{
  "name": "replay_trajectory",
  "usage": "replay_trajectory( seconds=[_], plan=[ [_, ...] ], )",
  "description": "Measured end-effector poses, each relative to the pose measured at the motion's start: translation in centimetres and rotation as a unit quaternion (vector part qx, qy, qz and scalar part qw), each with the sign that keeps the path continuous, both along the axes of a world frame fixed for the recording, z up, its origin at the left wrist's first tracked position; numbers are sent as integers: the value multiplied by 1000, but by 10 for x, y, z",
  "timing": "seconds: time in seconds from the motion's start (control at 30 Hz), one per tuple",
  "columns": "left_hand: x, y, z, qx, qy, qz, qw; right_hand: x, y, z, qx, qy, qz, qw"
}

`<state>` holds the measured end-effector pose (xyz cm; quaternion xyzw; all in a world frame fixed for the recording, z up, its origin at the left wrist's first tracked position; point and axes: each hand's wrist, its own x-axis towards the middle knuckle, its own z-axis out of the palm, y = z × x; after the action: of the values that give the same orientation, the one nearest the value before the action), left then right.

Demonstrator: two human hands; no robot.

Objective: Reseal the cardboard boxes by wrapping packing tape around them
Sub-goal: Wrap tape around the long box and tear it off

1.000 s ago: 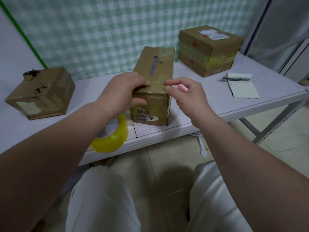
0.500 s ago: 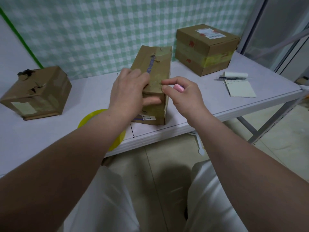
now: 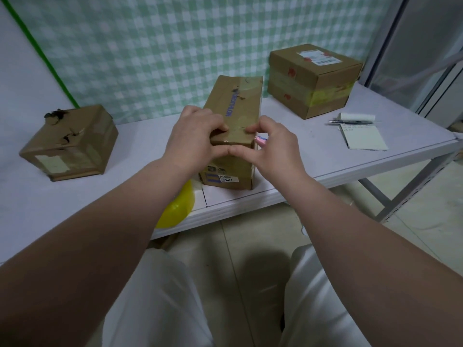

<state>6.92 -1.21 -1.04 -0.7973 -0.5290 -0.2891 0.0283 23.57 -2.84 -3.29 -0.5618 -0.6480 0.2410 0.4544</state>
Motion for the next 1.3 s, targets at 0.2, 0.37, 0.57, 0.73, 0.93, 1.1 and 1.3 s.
replay_trajectory(
  seconds=[0.2, 0.37, 0.57, 0.73, 0.93, 1.1, 1.3],
  plan=[
    [-7, 0, 6, -24, -9, -10, 1000, -1, 1, -1, 56, -107, -34, 992],
    [-9, -1, 5, -28, -10, -7, 1000, 3, -3, 1, 63, -164, -26, 984],
    [-14, -2, 5, -40, -8, -13, 999, 11, -8, 8, 40, -171, -2, 984],
    [-12, -8, 11, -94, -62, -30, 993, 16, -8, 8, 9, -121, 25, 992],
    [-1, -15, 14, -200, -312, 98, 924, 23, -13, 6, -112, 134, -26, 984],
    [11, -19, 18, -345, -437, 109, 824, 25, -13, 13, -186, 227, -32, 955],
    [14, -20, 21, -358, -478, 75, 799, 24, -8, 24, -113, 260, -35, 958]
  ],
)
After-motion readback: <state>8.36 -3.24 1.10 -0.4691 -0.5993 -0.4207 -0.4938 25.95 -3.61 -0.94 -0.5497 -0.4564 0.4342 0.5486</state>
